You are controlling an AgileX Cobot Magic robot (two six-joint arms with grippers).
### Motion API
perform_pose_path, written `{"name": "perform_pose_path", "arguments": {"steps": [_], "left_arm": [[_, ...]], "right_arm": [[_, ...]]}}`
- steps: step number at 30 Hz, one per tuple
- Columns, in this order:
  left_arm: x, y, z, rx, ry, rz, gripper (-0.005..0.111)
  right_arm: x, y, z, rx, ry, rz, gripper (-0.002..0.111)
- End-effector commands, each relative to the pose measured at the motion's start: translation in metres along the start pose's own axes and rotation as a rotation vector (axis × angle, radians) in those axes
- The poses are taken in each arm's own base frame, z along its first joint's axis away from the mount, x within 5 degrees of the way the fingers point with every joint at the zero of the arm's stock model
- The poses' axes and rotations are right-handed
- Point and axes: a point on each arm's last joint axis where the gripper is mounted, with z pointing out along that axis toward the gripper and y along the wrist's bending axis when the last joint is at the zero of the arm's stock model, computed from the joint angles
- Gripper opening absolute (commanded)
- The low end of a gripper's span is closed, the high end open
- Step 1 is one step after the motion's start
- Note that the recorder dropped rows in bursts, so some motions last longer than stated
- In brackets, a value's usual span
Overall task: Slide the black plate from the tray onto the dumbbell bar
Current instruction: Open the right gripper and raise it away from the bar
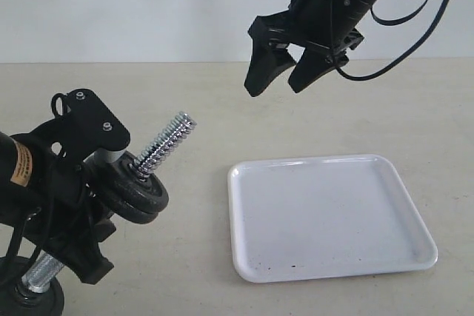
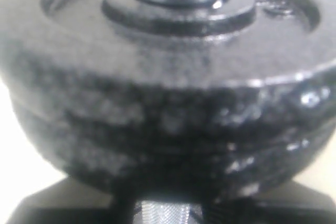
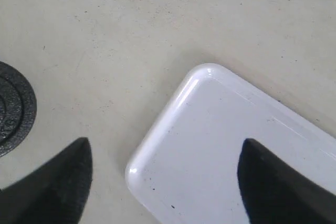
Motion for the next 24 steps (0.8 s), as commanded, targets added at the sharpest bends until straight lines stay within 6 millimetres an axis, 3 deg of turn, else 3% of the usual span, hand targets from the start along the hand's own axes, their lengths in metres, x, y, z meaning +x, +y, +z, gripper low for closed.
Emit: {"name": "perform_pose_path", "arguments": {"steps": [1, 5, 12, 20, 24], "left_arm": [[-0.053, 0.007, -0.031, -0.079, -0.567, 0.071, 0.004], [-0.053, 0.006, -0.023, -0.076, -0.540, 0.089, 0.004], [-0.054, 0.005, -0.007, -0.064, -0.495, 0.100, 0.004], [-0.055, 0.017, 0.002, -0.088, -0.501, 0.064, 0.004], [-0.052, 0.026, 0.010, -0.103, -0.470, 0.049, 0.004]], "right_arm": [[0.000, 0.001, -0.007, 0.013, -0.008, 0.017, 0.050], [0.001, 0.001, -0.006, 0.016, -0.006, 0.049, 0.040], [0.001, -0.001, -0.006, 0.028, -0.001, 0.041, 0.000], [0.001, -0.001, -0.006, 0.033, 0.002, 0.042, 0.000], [0.011, -0.005, 0.006, 0.022, 0.051, 0.065, 0.000]]}}
